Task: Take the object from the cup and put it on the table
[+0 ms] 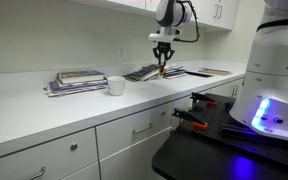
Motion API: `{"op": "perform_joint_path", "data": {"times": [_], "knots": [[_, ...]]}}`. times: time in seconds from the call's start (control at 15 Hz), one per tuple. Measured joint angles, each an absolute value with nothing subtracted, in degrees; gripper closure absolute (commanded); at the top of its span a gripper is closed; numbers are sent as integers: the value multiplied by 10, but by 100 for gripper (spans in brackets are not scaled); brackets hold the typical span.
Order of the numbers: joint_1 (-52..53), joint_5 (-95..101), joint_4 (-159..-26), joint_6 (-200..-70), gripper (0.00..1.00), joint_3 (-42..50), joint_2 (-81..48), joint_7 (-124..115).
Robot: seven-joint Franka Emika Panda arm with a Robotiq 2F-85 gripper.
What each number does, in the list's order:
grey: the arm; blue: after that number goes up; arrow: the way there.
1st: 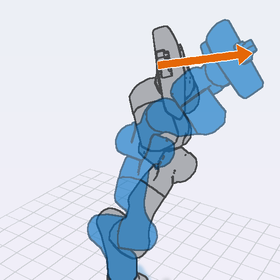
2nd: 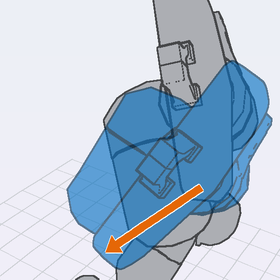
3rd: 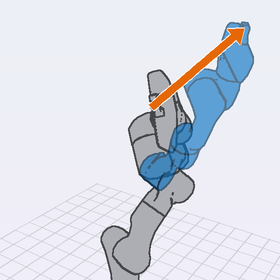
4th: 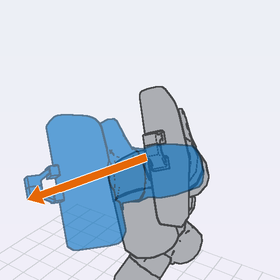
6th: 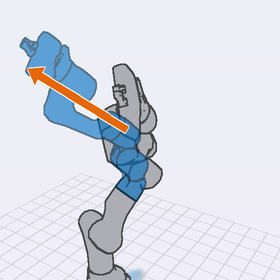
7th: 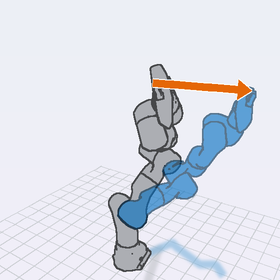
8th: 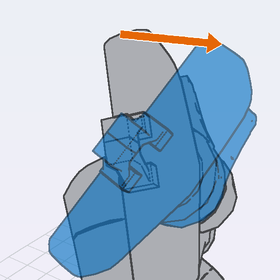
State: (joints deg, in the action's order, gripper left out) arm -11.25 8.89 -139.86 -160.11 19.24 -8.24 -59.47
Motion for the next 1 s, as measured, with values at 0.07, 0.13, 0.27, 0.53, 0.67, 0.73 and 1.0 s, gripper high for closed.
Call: {"op": "perform_joint_path", "data": {"times": [0.07, 0.13, 0.27, 0.53, 0.67, 0.73, 1.0], "knots": [[-103, 116, -1397, -1601, 42, 199, -87, -615], [-94, 136, -1396, -1601, 37, 204, -92, -635], [-77, 166, -1394, -1601, 22, 211, -99, -665], [-50, 180, -1393, -1601, 0, 213, -101, -680], [-37, 185, -1389, -1601, 0, 212, -96, -680], [-32, 191, -1388, -1601, 0, 212, -91, -680], [-21, 220, -1386, -1597, 0, 208, -63, -696]]}}
